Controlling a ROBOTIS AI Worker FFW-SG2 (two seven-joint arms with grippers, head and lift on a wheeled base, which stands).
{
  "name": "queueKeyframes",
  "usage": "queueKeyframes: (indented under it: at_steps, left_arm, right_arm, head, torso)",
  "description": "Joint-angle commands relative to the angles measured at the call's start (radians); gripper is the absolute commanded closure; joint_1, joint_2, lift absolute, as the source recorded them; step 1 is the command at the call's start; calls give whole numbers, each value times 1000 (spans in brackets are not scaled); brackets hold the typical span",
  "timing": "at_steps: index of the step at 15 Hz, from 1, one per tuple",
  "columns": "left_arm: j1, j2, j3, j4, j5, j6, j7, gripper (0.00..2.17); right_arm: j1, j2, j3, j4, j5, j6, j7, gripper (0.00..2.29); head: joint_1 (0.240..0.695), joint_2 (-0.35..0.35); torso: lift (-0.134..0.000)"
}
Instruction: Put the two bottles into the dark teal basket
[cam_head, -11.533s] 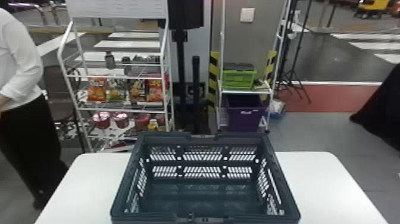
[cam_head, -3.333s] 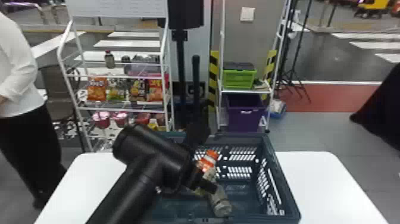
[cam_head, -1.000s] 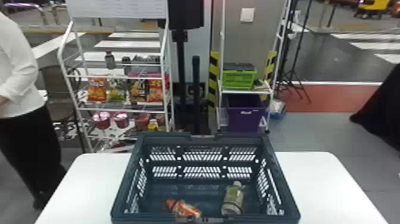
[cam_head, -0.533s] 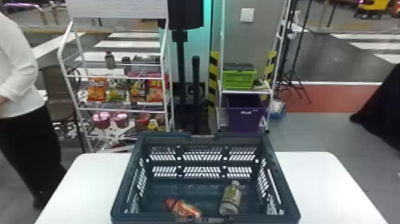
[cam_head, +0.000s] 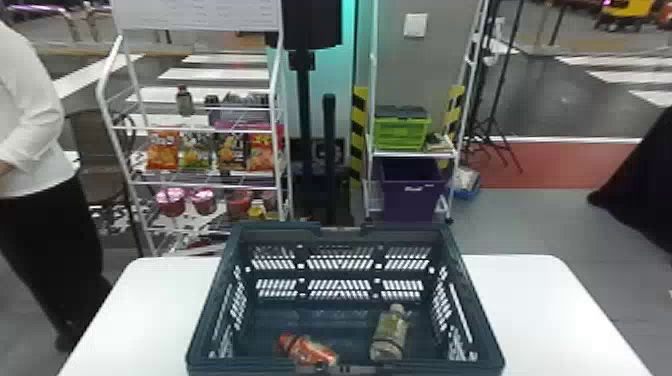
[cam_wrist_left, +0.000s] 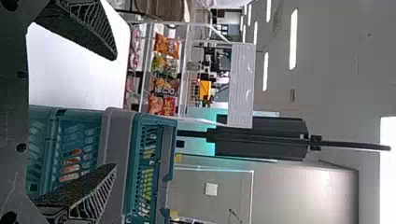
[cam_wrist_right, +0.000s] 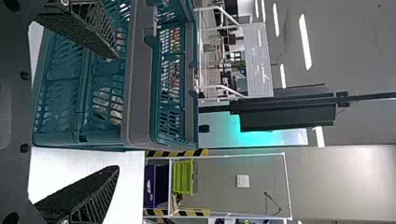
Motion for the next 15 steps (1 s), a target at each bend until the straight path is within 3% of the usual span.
queueKeyframes:
  at_steps: [1, 15]
  left_arm:
    - [3, 0, 0, 0, -1, 2, 0, 60]
    - [6, 0, 3, 20, 0, -7, -14, 60]
  right_arm:
    - [0, 0, 0, 1, -11, 3, 9, 26]
    - [14, 8, 14, 2, -20, -25, 9, 29]
  head:
    - [499, 0]
    - [499, 0]
  torso:
    - [0]
    - [0]
